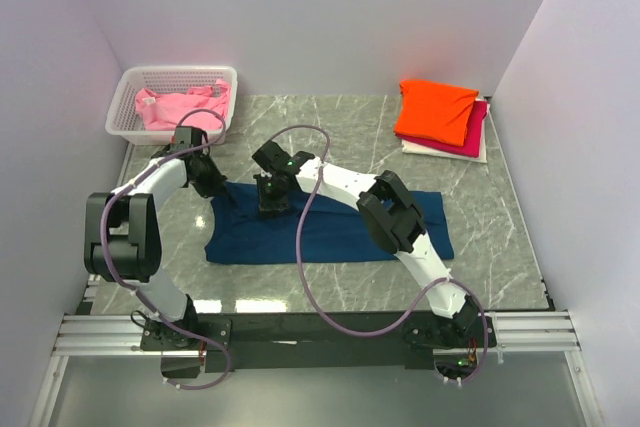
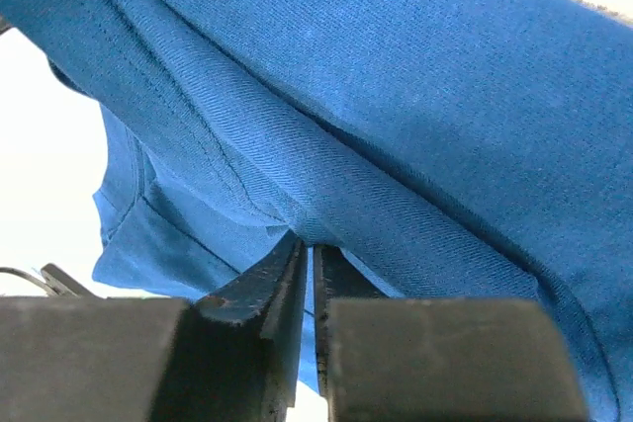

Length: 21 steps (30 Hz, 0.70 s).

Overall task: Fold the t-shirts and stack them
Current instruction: Fold the tshirt

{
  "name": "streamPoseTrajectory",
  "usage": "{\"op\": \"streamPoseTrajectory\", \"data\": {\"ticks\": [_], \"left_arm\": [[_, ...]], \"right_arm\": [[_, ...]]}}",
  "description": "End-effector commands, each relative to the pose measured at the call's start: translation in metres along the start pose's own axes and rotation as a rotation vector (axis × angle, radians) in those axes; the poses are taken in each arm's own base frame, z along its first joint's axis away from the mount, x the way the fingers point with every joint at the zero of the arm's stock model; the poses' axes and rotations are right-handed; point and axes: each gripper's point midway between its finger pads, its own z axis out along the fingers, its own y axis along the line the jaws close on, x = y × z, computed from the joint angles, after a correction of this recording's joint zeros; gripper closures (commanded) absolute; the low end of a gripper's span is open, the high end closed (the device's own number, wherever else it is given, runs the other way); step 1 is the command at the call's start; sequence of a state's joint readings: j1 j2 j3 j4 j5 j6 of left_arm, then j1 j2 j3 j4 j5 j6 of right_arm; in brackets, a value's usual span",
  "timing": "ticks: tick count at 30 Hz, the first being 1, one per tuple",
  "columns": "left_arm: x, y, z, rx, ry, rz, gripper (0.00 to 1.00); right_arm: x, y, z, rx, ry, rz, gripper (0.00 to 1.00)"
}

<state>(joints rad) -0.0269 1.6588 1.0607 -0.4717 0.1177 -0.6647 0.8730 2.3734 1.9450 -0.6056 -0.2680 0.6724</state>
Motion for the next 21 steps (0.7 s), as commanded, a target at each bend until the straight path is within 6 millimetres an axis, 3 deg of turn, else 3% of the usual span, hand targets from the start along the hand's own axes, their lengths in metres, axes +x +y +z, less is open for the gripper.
{"op": "streamPoseTrajectory", "data": {"ticks": [1,6,12,21], "left_arm": [[-0.015,-0.016,-0.02,0.064,-0.062,0.036,1.0],[-0.015,-0.019,-0.031,0.08,-0.073,0.043,1.0],[-0.008,-0.015,-0.044,0.08,-0.067,0.064,1.0],[0.03,-0.001,-0.062,0.078,0.034,0.072,1.0]], "right_arm": [[-0.014,0.02,-0.017,-0.02,-0.062,-0.022,0.91],[-0.018,0.022,-0.044,-0.003,-0.093,-0.036,0.94],[-0.018,0.018,-0.064,0.017,-0.085,-0.037,0.94],[0.013,0.0,-0.086,0.031,0.038,-0.009,0.96]]}}
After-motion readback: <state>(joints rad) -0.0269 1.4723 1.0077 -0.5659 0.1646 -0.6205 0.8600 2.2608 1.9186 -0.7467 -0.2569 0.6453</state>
